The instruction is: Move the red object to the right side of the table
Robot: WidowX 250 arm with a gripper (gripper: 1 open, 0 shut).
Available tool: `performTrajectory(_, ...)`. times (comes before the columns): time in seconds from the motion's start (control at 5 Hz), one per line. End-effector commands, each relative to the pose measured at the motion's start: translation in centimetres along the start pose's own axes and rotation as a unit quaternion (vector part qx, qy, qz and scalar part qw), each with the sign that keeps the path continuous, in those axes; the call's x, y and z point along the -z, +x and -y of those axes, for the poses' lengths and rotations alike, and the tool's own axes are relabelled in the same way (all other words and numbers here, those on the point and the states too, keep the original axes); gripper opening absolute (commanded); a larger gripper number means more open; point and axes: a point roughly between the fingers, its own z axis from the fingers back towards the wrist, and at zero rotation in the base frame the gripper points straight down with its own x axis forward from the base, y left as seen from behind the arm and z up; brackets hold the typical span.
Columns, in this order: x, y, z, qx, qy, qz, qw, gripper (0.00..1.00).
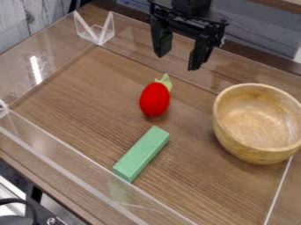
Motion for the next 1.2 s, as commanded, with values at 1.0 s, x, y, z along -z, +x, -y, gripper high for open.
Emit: performTrajectory(1.0, 4.1, -0.8, -3.3, 0.057, 0.044, 0.083, 0.9940, 1.00)
